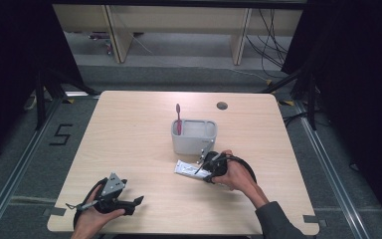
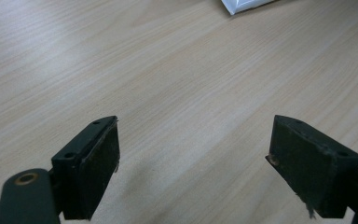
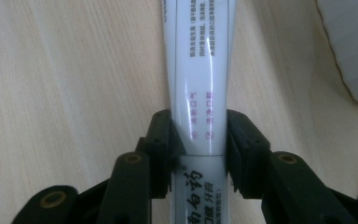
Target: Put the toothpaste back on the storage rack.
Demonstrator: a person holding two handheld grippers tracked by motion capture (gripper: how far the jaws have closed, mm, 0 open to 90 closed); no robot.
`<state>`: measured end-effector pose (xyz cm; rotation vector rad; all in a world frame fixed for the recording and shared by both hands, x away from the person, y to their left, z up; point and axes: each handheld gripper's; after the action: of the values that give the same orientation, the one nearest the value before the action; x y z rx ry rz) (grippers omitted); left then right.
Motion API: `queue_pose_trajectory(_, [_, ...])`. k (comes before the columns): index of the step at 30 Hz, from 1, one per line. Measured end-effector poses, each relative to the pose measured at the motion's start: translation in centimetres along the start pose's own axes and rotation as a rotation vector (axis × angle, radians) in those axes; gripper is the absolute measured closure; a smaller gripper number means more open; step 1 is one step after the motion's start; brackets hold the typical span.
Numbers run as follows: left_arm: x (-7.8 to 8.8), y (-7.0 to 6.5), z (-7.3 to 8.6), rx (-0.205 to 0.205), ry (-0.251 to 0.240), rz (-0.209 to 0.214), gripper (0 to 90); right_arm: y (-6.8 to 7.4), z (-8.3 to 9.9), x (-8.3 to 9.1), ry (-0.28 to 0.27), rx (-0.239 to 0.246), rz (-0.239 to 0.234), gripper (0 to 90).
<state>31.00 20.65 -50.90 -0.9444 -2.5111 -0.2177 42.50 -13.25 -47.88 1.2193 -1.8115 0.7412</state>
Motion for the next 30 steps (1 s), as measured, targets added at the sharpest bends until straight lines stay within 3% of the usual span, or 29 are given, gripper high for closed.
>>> queue_pose_trajectory(6, [0.1,0.0,-0.1,-0.003,-0.004,-0.002,16.0,-0.1,-0.1,0.2,0.024,-0.019,-0.007,67.9])
queue_pose_trajectory(12, [0.1,0.0,-0.2,-0.005,-0.011,-0.003,16.0,0.0,-0.8,0.0,0.08,-0.003,-0.005,67.4])
queue_pose_trajectory(14, [0.1,0.0,-0.1,-0.007,-0.007,-0.001,16.0,-0.2,-0.8,0.0,0.088,0.025,0.005,67.3])
queue_pose_trajectory(16, [0.0,-0.1,-0.1,-0.003,-0.008,-0.003,16.0,-0.1,-0.9,-0.1,0.085,-0.009,-0.008,67.0])
queue_pose_trajectory(25, [0.0,-0.3,0.0,-0.005,-0.007,0.0,16.0,-0.2,-0.9,-0.2,0.094,-0.014,-0.013,66.7])
queue_pose_trajectory(26, [0.0,-0.2,0.0,-0.006,-0.008,0.002,16.0,-0.3,-0.9,-0.2,0.12,0.008,0.005,66.7])
queue_pose_trajectory(28, [-0.1,-0.2,0.0,-0.01,-0.007,0.003,16.0,-0.3,-0.9,-0.2,0.125,0.008,0.004,66.6])
queue_pose_trajectory(30, [-0.1,-0.1,0.0,-0.016,0.001,0.011,16.0,-0.2,-1.1,-0.3,0.138,-0.023,0.001,66.9])
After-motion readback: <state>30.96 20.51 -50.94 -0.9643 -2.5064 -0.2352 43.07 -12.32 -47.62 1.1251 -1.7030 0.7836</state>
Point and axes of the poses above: each handheld gripper's, and its own axes: x roughly backward along the jaws, z roughly out of its underside, y roughly to its left, and after that the axes turned 12 degrees about -y, right-handed
